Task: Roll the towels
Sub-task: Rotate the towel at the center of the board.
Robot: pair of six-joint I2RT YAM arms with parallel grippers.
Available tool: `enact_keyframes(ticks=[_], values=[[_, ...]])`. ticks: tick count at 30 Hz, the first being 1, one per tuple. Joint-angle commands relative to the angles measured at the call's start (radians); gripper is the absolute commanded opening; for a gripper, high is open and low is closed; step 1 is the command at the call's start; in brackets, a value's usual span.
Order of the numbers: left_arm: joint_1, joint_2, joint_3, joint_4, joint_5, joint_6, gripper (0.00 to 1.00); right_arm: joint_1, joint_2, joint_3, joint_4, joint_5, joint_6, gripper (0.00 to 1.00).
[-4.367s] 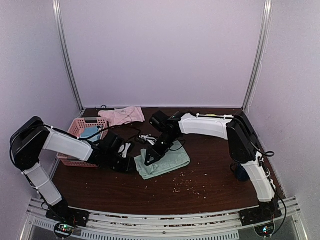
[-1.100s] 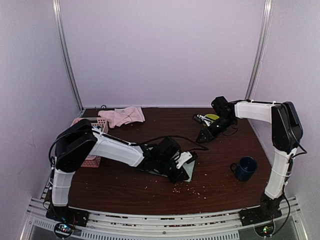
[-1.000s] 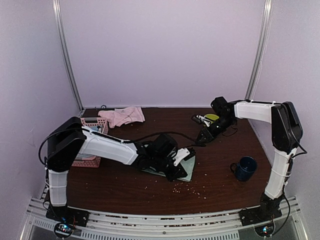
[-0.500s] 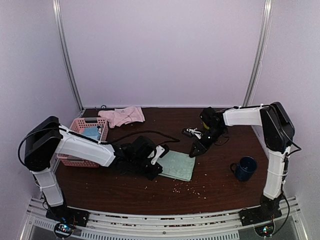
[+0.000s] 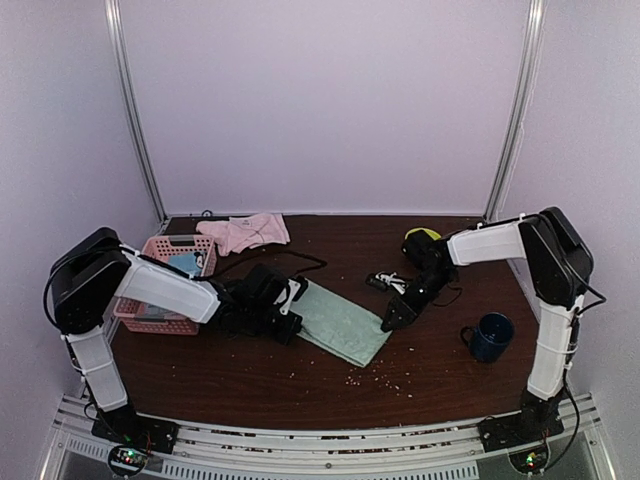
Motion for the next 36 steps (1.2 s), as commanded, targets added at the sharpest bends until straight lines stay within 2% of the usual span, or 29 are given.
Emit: enact_keyframes(ticks=[1, 6, 10, 13, 16, 20, 22, 28, 36], values=[[0.080, 0.073, 0.059, 0.086, 0.031, 0.070, 0.00, 0.049, -0.040, -0.056, -0.085, -0.044, -0.039, 0.22], [0.120, 0.147, 0.153, 0.113, 0.078, 0.137, 0.00, 0.059, -0.035, -0.015, -0.256, -0.230, -0.197, 0.26], [0.122, 0.083, 0.156, 0.085, 0.029, 0.147, 0.00, 0.047, -0.064, 0.037, -0.391, -0.318, -0.324, 0.30], [0.123, 0.005, 0.132, 0.023, -0.017, 0.139, 0.01, 0.023, -0.077, 0.076, -0.381, -0.310, -0.301, 0.30], [0.121, -0.100, 0.062, -0.002, -0.007, 0.132, 0.14, 0.004, -0.077, 0.117, -0.250, -0.208, -0.150, 0.27], [0.085, -0.230, -0.046, 0.057, 0.072, 0.172, 0.36, 0.007, -0.076, 0.181, -0.032, 0.041, 0.050, 0.21], [0.046, -0.242, -0.049, 0.052, 0.066, 0.200, 0.39, 0.007, -0.046, 0.249, 0.008, 0.070, 0.078, 0.20], [-0.120, -0.111, 0.066, 0.038, 0.041, 0.265, 0.32, 0.045, 0.132, 0.490, -0.015, 0.025, 0.124, 0.19], [-0.233, 0.122, 0.225, 0.051, 0.081, 0.251, 0.14, 0.110, 0.318, 0.610, 0.037, 0.011, 0.185, 0.19]])
